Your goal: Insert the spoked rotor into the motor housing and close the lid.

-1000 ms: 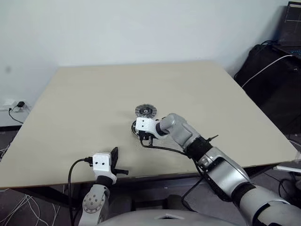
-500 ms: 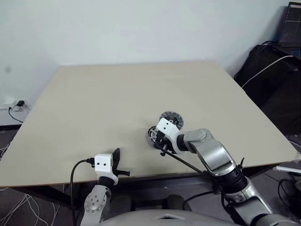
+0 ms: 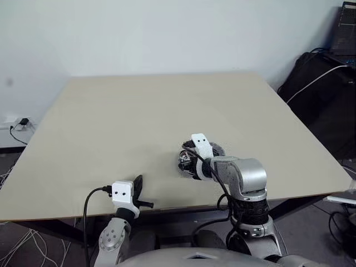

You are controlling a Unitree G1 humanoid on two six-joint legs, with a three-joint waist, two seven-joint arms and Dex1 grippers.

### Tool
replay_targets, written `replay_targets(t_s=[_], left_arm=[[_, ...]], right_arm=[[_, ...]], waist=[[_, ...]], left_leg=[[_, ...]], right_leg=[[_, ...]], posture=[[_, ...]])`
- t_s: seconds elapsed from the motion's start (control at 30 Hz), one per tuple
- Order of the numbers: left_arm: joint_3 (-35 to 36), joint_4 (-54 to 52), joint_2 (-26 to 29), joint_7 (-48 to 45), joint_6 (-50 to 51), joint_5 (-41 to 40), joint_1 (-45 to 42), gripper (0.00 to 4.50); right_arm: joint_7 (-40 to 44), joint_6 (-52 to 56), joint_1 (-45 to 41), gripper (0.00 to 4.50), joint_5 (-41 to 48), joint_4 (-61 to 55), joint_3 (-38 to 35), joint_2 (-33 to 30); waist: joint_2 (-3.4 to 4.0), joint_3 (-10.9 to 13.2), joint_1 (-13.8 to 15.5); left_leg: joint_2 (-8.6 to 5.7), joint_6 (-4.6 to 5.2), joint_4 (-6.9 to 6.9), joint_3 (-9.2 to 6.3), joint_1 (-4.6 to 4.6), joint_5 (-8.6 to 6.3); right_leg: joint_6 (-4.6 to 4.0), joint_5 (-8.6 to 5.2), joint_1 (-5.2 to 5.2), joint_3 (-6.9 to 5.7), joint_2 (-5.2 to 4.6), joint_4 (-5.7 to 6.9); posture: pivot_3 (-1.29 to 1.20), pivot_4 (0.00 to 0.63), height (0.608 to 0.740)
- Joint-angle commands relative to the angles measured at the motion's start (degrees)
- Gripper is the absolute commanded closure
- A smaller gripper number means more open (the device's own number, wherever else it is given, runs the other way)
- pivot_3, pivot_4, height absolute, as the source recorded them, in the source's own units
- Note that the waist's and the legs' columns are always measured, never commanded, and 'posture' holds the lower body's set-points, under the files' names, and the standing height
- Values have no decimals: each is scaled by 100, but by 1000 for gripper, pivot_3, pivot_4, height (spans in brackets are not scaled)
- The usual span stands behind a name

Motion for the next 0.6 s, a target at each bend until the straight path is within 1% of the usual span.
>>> replay_targets(t_s=[0.03, 0.13, 0.47, 0.53, 0.6], left_arm=[[-39, -52, -19, -18, -43, -32, -34, 4500], [-47, -56, -29, -16, -32, -34, -27, 4500], [-38, -71, 8, -24, 2, -40, -23, 4500], [-35, -64, 9, -25, 11, -47, -34, 4500], [-38, -57, 9, -25, 24, -47, -47, 4500]], right_arm=[[-245, 56, -131, 4430, 408, -148, -177, 225], [-499, 56, -68, 4430, 647, -23, -243, 319], [-1169, 56, -76, 4430, 1446, 447, -209, 223], [-1272, 56, -124, 3708, 1520, 539, -258, 288], [-1369, 56, -192, 3154, 1565, 649, -332, 389]], waist=[[4, 2, -17], [4, 2, -16], [1, -2, -25], [1, -2, -25], [2, -2, -25]], left_leg=[[0, 0, -1, 0, 0, 0], [0, 0, -2, 0, 0, 0], [2, 1, -3, 1, 3, 0], [2, 1, -4, 1, 3, 0], [2, 1, -4, 1, 2, 1]], right_leg=[[0, 0, 0, 0, 1, 0], [0, -1, -1, 0, 5, 0], [5, -5, 3, 0, 7, -4], [11, -9, 3, 0, 8, -5], [12, -9, 4, 0, 7, -5]], posture=[[0, 0, 740], [0, 0, 740], [0, 0, 740], [0, 0, 740], [0, 0, 740]])
